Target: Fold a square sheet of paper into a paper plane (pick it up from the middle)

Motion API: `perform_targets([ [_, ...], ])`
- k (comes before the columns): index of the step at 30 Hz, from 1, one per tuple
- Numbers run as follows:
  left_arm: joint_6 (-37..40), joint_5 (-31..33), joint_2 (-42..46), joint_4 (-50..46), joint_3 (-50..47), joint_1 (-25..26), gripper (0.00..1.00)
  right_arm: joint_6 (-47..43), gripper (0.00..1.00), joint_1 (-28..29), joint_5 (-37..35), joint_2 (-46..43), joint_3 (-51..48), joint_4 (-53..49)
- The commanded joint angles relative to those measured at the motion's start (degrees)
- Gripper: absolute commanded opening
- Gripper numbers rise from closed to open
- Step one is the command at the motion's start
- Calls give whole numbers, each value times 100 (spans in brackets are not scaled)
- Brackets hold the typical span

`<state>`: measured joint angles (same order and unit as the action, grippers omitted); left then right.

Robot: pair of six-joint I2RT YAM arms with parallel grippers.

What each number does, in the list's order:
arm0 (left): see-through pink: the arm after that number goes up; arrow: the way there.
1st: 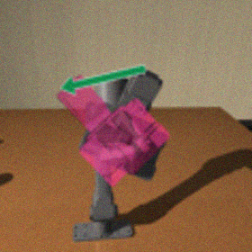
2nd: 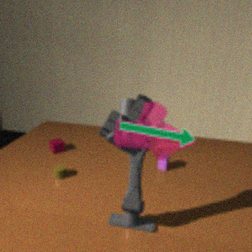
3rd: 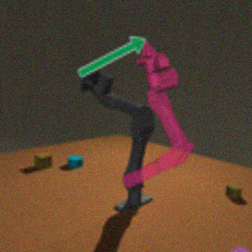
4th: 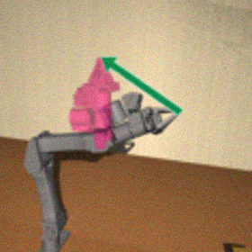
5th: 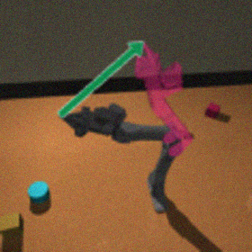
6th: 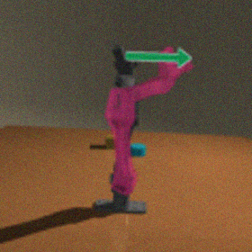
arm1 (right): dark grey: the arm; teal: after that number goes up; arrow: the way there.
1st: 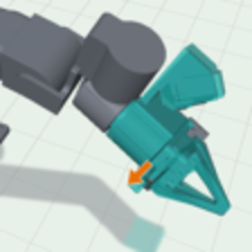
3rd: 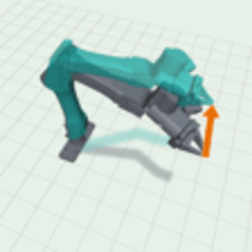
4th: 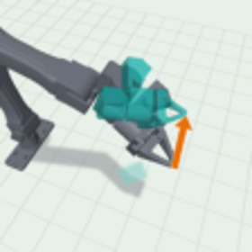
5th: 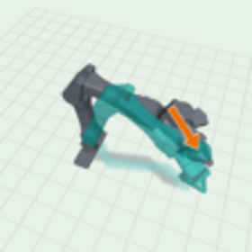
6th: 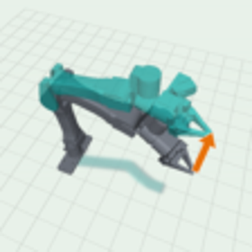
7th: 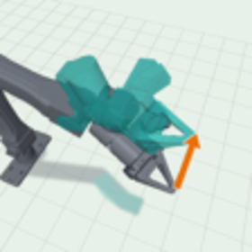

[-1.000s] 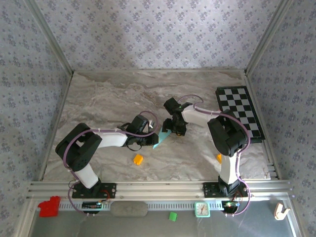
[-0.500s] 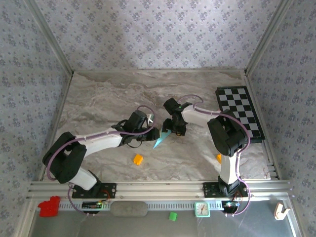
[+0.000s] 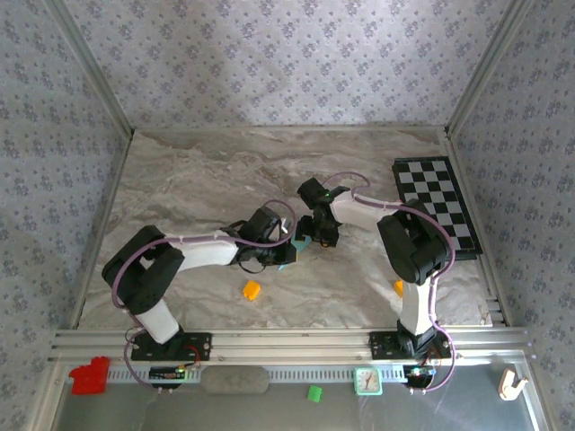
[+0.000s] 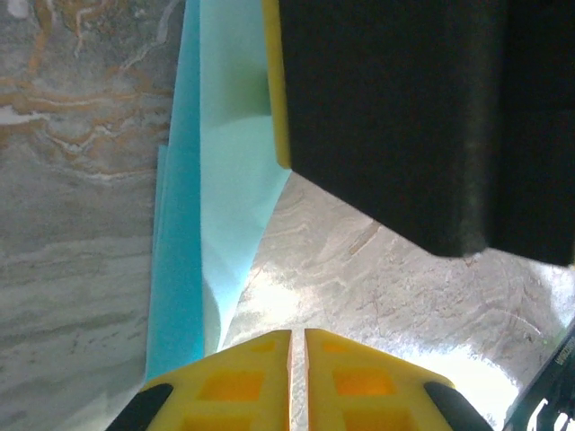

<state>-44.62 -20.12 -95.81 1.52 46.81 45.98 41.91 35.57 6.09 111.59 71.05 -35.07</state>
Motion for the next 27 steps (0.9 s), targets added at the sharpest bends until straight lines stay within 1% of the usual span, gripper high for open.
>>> perform_targets([
  [1, -39, 107, -78, 7, 182, -14, 13, -131, 68, 20, -196, 1062, -539, 236],
  [14, -161, 289, -219, 141, 9, -97, 10, -124, 67, 16, -196, 1075, -590, 246],
  [27, -256, 274, -307, 200, -67, -115, 8, -129, 66, 29, -196, 1128, -583, 246],
])
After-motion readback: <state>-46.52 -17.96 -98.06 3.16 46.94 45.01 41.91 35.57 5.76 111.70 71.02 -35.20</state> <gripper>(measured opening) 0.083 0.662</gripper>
